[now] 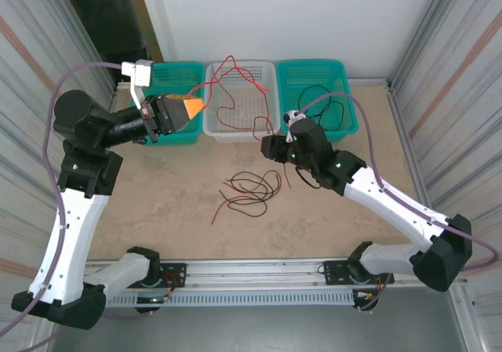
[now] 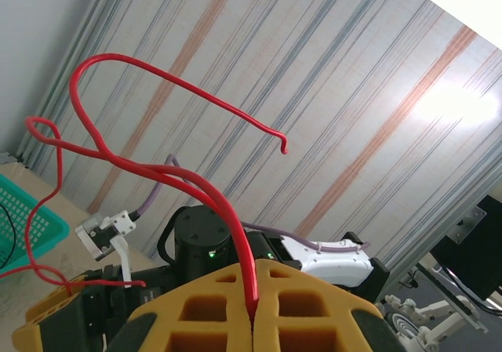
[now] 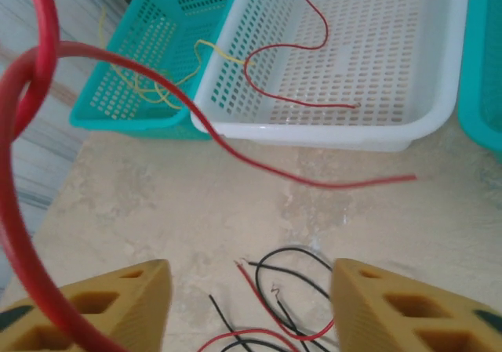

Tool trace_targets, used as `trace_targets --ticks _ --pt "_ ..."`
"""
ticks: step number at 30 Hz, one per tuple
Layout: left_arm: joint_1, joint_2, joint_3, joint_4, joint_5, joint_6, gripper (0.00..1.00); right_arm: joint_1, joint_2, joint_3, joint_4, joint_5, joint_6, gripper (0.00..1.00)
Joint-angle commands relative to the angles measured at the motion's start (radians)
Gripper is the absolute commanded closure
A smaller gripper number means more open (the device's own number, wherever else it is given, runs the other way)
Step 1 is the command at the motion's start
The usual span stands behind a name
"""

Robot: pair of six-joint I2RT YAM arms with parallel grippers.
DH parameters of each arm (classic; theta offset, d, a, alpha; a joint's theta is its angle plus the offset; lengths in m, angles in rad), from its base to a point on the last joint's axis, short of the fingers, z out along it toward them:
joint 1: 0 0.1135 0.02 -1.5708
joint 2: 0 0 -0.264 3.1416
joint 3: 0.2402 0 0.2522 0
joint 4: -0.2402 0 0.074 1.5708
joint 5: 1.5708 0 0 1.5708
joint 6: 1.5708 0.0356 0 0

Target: Untangle the cables

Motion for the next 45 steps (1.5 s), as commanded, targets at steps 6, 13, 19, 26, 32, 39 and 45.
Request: trace_targets --ticks 6,13,19,26,32,39,45 --pt "0.007 -0.024 0.031 -0.176 -0.142 0.167 1.0 0.019 -0.058 -0.004 -0.037 0.008 -0.009 0.91" --pt "0.007 -0.062 -0.062 -0.33 -0.4 0.336 1.0 0.044 -0.139 -0.004 -0.073 0.035 -0.012 1.0" --pt "0.007 -0.077 -0.239 -0.348 -0.536 0.359 1.0 0.051 -0.181 0.043 -0.094 0.056 -0.028 1.0" --pt "0.007 -0.149 -0.361 -0.428 -0.752 0.393 1.0 -0.022 -0.152 0.147 -0.122 0.059 -0.043 1.0" --pt "0.008 -0.184 -0.383 -0.526 -0.886 0.395 1.0 -0.161 0.076 0.358 -0.146 -0.103 -0.022 1.0" --pt "0.008 -0.234 -0.369 -0.389 -0.641 0.363 1.0 -0.27 0.452 0.648 -0.13 -0.24 -0.009 1.0" --pt "0.008 -0.248 -0.294 -0.317 -0.434 0.35 1.0 -0.332 0.737 0.866 -0.068 -0.417 0.071 0.94"
